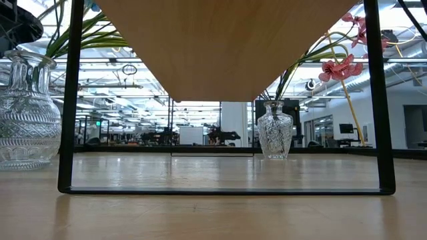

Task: Pick and place flowers into a vace then onto a shelf
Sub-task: Put the blue flowers into the left transparent vase

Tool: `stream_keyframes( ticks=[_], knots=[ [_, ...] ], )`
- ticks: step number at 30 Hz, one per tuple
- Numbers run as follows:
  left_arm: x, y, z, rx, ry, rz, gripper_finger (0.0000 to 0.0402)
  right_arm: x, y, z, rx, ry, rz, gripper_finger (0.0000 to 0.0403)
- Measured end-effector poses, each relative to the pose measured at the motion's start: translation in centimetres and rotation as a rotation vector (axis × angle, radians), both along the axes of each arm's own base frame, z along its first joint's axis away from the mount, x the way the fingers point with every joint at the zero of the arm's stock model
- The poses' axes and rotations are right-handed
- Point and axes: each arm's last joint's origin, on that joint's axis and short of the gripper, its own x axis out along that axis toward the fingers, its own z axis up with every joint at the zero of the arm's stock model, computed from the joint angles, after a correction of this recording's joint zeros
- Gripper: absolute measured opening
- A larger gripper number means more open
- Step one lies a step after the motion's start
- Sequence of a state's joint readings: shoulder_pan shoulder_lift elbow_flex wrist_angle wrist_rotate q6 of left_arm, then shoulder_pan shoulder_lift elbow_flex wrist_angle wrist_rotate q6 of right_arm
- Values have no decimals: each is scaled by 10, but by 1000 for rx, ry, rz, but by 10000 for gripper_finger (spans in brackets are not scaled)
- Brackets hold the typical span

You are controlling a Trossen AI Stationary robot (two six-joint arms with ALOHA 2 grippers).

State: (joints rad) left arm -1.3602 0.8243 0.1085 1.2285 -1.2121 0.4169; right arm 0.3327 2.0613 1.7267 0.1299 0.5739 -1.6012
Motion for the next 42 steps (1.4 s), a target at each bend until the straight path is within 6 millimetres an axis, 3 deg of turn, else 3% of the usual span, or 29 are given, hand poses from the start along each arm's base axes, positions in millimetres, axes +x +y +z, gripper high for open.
stream_keyframes(
  ticks=[4, 12, 15, 21, 42],
  knots=[
    [0, 0, 0, 2, 0, 0, 81, 2, -5, -1, -11, 14, 17, 0],
    [0, 0, 0, 2, -3, -7, 81, 21, -8, -33, -167, 24, -3, 0],
    [0, 0, 0, -1, -2, -8, 81, 24, -11, -35, -199, 3, -14, 0],
    [0, -1, -1, 1, -1, -8, 81, 23, -9, -33, -190, 5, 13, 0],
    [0, -2, -4, -28, 19, -21, 81, 18, -11, -55, -108, 221, 194, 0]
  ],
)
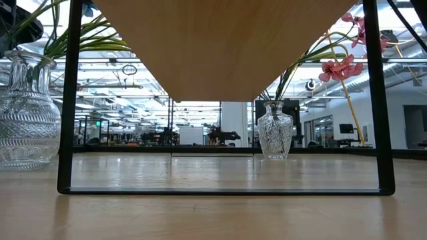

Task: Pick and place flowers into a vace then onto a shelf
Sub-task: Put the blue flowers into the left transparent vase

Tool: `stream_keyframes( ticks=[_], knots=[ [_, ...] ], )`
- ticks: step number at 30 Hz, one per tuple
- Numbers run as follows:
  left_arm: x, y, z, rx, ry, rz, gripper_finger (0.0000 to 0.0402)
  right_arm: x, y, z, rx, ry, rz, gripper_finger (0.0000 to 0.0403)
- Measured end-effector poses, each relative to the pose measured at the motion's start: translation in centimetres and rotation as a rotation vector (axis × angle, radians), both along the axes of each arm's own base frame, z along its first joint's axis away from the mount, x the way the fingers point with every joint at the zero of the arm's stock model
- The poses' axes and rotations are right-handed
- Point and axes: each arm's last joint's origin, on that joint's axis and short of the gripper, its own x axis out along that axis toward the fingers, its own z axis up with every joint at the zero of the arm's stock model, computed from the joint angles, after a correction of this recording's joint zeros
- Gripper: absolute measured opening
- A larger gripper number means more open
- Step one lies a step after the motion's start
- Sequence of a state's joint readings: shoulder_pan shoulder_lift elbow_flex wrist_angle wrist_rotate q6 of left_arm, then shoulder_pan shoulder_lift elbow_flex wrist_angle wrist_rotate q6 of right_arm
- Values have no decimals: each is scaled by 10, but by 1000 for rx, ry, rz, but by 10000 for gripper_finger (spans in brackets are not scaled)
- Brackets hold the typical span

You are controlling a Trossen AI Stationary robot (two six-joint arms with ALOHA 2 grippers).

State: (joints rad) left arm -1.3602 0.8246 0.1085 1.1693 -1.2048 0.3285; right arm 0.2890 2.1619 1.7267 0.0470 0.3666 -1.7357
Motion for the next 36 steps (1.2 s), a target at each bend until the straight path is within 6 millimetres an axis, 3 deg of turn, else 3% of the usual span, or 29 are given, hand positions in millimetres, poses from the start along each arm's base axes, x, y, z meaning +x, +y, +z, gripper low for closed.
stream_keyframes(
  ticks=[13, 20, 29, 36],
  knots=[
    [1, 1, 1, -157, 14, -12, 81, 4, -7, 8, -234, -68, -80, 0],
    [10, 5, 4, -270, 13, 42, 81, 5, -7, 13, -261, -110, -87, 0],
    [14, -7, 19, -191, 33, 37, 84, 5, 2, 18, -277, -170, -67, 0],
    [17, -16, 29, -137, 75, 61, 83, -4, 25, 23, -274, -192, -41, 0]
  ],
)
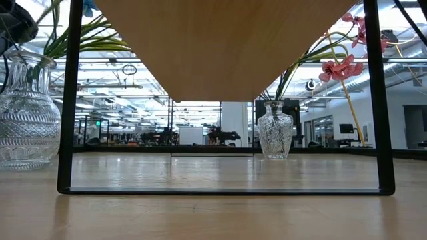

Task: Pick and place flowers into a vace then onto a shelf
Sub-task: Put the blue flowers into the left transparent vase

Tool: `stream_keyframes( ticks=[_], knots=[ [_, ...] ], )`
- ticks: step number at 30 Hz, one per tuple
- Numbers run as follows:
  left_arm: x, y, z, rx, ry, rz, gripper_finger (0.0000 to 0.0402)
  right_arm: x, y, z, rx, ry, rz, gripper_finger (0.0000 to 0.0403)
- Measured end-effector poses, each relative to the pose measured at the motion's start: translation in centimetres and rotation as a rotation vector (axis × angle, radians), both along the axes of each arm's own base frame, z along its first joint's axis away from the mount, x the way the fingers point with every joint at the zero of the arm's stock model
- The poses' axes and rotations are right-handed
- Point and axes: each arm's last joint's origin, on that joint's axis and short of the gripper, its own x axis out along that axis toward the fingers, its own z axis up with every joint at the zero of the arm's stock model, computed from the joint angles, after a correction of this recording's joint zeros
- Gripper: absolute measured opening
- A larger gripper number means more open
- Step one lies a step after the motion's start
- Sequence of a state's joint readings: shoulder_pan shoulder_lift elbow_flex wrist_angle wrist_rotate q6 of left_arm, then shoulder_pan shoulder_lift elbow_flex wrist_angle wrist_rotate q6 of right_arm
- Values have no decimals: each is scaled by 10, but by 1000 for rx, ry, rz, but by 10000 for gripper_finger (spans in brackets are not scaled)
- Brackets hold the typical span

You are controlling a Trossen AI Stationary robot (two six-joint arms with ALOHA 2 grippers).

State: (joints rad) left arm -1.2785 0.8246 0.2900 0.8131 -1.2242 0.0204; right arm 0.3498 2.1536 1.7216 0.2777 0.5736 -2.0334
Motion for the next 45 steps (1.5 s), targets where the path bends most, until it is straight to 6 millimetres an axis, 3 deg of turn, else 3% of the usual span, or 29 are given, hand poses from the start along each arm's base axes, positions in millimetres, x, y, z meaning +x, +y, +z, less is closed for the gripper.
stream_keyframes(
  ticks=[6, 14, 27, 45],
  knots=[
    [0, -1, 1, 8, -4, -12, 83, -6, 7, 11, 10, -37, -25, 0],
    [0, -1, -1, -4, 4, -20, 83, -8, -2, 34, 27, -134, -47, 0],
    [18, 4, -7, -50, 22, -9, 83, -7, -2, 44, 32, -209, 0, 0],
    [36, 11, -8, -68, 6, -105, 83, -8, 1, 42, 82, -187, 32, 0]
  ],
)
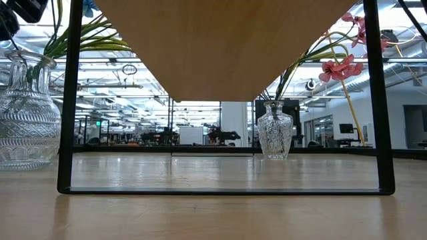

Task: Pick and place flowers into a vace then onto a shelf
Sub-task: Put the blue flowers into the left transparent vase

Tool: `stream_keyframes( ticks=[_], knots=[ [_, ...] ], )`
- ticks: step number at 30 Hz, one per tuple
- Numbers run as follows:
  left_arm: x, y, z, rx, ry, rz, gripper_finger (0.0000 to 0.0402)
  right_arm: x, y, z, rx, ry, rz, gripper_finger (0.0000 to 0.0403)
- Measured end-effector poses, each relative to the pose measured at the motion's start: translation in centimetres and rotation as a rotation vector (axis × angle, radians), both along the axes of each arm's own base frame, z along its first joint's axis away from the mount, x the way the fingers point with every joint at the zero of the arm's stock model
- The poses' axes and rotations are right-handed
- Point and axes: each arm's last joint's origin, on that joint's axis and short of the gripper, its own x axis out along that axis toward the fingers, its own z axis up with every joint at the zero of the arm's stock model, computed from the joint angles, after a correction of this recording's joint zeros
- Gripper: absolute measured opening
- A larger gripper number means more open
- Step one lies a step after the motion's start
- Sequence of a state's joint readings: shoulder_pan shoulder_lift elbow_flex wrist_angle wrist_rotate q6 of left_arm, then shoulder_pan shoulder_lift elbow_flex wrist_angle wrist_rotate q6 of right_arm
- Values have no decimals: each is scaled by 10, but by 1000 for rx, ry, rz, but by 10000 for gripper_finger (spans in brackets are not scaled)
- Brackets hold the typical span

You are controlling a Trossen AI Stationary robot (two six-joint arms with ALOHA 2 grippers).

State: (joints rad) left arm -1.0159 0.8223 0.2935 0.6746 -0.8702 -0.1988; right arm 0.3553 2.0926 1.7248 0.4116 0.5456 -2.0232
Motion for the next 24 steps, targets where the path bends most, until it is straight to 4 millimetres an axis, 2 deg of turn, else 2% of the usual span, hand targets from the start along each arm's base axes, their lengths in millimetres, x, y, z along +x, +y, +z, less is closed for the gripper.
stream_keyframes(
  ticks=[13, 17, 21, 24],
  knots=[
    [8, 6, -6, -8, 43, 41, 79, 0, 0, 0, 11, -4, 0, 0],
    [9, 7, -6, 14, 41, 52, 55, 0, 0, 0, 18, -6, 0, 0],
    [9, 7, -6, 64, 33, 36, 11, 0, 0, 0, 18, -5, 0, 0],
    [9, 6, -6, 78, 31, 33, 8, 0, 0, 0, 21, -5, 0, 0]
  ],
)
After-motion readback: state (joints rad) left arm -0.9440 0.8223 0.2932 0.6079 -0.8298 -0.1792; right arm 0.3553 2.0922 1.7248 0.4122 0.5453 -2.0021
